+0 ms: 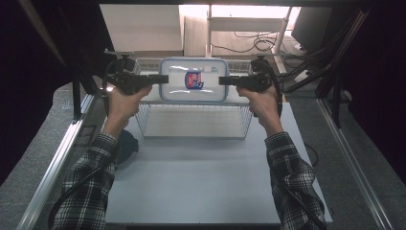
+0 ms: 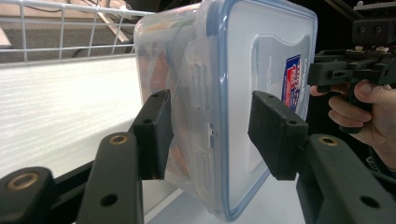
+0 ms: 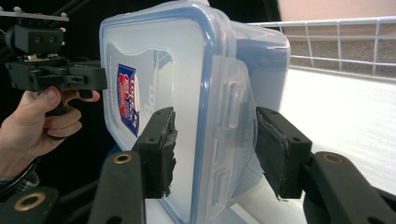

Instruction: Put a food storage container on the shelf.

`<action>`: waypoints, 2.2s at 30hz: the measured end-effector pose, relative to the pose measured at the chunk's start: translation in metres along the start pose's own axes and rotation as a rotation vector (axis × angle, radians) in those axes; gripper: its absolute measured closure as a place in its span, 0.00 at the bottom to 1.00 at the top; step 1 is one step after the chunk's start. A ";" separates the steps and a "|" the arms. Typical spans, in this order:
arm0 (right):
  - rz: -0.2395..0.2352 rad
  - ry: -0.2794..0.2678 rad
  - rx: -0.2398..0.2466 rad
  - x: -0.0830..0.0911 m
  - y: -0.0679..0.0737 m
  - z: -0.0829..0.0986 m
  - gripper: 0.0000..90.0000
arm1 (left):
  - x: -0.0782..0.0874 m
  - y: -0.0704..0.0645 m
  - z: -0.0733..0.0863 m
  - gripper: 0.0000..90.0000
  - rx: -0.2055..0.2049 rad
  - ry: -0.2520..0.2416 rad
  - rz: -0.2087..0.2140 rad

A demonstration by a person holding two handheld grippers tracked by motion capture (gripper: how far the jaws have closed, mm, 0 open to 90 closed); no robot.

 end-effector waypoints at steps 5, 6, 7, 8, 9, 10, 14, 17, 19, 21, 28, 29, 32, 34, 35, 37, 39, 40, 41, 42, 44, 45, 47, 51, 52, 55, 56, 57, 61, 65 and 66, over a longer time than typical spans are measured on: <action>0.038 0.004 0.003 -0.004 -0.003 -0.001 0.48 | -0.005 0.004 0.006 0.58 -0.043 0.035 -0.053; 0.048 0.006 0.000 -0.005 -0.005 -0.001 0.47 | -0.007 0.005 0.008 0.58 -0.051 0.050 -0.061; 0.049 0.005 -0.007 -0.006 -0.006 -0.001 0.47 | -0.008 0.005 0.010 0.56 -0.050 0.061 -0.058; 0.045 0.001 -0.021 -0.007 -0.008 -0.001 0.46 | -0.009 0.005 0.011 0.55 -0.041 0.063 -0.051; 0.045 0.001 -0.021 -0.007 -0.008 -0.001 0.46 | -0.009 0.005 0.011 0.55 -0.041 0.063 -0.051; 0.048 -0.003 -0.027 -0.007 -0.010 -0.002 0.46 | -0.010 0.006 0.012 0.55 -0.046 0.069 -0.050; 0.070 -0.005 -0.022 -0.008 -0.012 -0.004 0.44 | -0.010 0.006 0.013 0.55 -0.035 0.063 -0.046; 0.092 -0.009 0.003 -0.008 -0.012 -0.005 0.42 | -0.010 0.006 0.013 0.54 -0.033 0.063 -0.044; 0.148 -0.005 0.042 -0.008 -0.012 -0.005 0.40 | -0.011 0.006 0.011 0.53 -0.044 0.058 -0.062; 0.166 -0.003 0.056 -0.009 -0.012 -0.005 0.40 | -0.011 0.006 0.011 0.51 -0.047 0.055 -0.072; 0.220 -0.025 0.077 -0.010 -0.014 -0.005 0.46 | -0.009 0.009 0.002 0.50 -0.066 0.014 -0.151; 0.220 -0.025 0.077 -0.010 -0.014 -0.005 0.46 | -0.009 0.009 0.001 0.50 -0.067 0.012 -0.158; 0.217 -0.032 0.081 -0.010 -0.014 -0.007 0.53 | -0.009 0.009 0.000 0.50 -0.070 0.010 -0.160; 0.214 -0.033 0.080 -0.011 -0.011 -0.006 0.55 | -0.009 0.010 0.001 0.50 -0.070 0.010 -0.156; 0.222 -0.035 0.084 -0.011 -0.010 -0.006 0.54 | -0.009 0.010 0.001 0.50 -0.070 0.010 -0.156; 0.226 -0.033 0.086 -0.011 -0.009 -0.005 0.54 | -0.007 0.011 0.001 0.51 -0.074 0.010 -0.157; 0.225 -0.030 0.082 -0.011 -0.008 -0.004 0.54 | -0.006 0.011 0.001 0.51 -0.074 0.010 -0.154; 0.221 -0.024 0.081 -0.011 -0.005 -0.002 0.54 | -0.005 0.011 0.002 0.51 -0.074 0.009 -0.152; 0.221 -0.024 0.081 -0.011 -0.005 -0.002 0.54 | -0.005 0.011 0.002 0.52 -0.074 0.009 -0.152; 0.216 -0.016 0.082 -0.010 -0.003 -0.001 0.54 | -0.003 0.011 0.003 0.52 -0.066 0.004 -0.140; 0.213 -0.012 0.083 -0.010 -0.002 0.000 0.54 | -0.002 0.011 0.004 0.54 -0.062 0.000 -0.132; 0.211 -0.011 0.084 -0.010 -0.001 0.000 0.54 | -0.002 0.011 0.004 0.54 -0.056 -0.004 -0.126; 0.207 -0.011 0.079 -0.010 -0.001 0.001 0.54 | -0.002 0.010 0.005 0.54 -0.051 -0.009 -0.117; 0.208 -0.013 0.069 -0.009 0.000 0.002 0.54 | -0.002 0.010 0.005 0.54 -0.067 -0.007 -0.119; 0.208 -0.013 0.069 -0.009 0.000 0.002 0.54 | -0.002 0.010 0.005 0.54 -0.071 -0.010 -0.121; 0.205 -0.013 0.069 -0.009 0.000 0.003 0.54 | -0.002 0.010 0.005 0.54 -0.073 -0.017 -0.122; 0.208 -0.014 0.071 -0.008 0.000 0.003 0.52 | -0.002 0.009 0.004 0.54 -0.084 -0.021 -0.134; 0.222 -0.016 0.079 -0.008 0.000 0.003 0.50 | -0.002 0.008 0.004 0.54 -0.099 -0.020 -0.146; 0.224 -0.023 0.106 -0.006 0.003 0.003 0.38 | 0.002 0.004 0.002 0.47 -0.161 -0.027 -0.174; 0.202 -0.033 0.126 -0.001 0.007 0.004 0.31 | 0.008 -0.004 0.003 0.38 -0.188 -0.025 -0.172; 0.191 -0.036 0.138 0.001 0.010 0.006 0.28 | 0.009 -0.006 0.005 0.35 -0.195 -0.013 -0.170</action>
Point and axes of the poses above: each handheld gripper's, and its own axes: x roughly backward along the jaws, z roughly out of its underside, y roughly to its left, the point moved 10 cm from there along -x, roughly forward along the jaws, and after that the axes turned 4 degrees about -x, right-handed, at the moved point
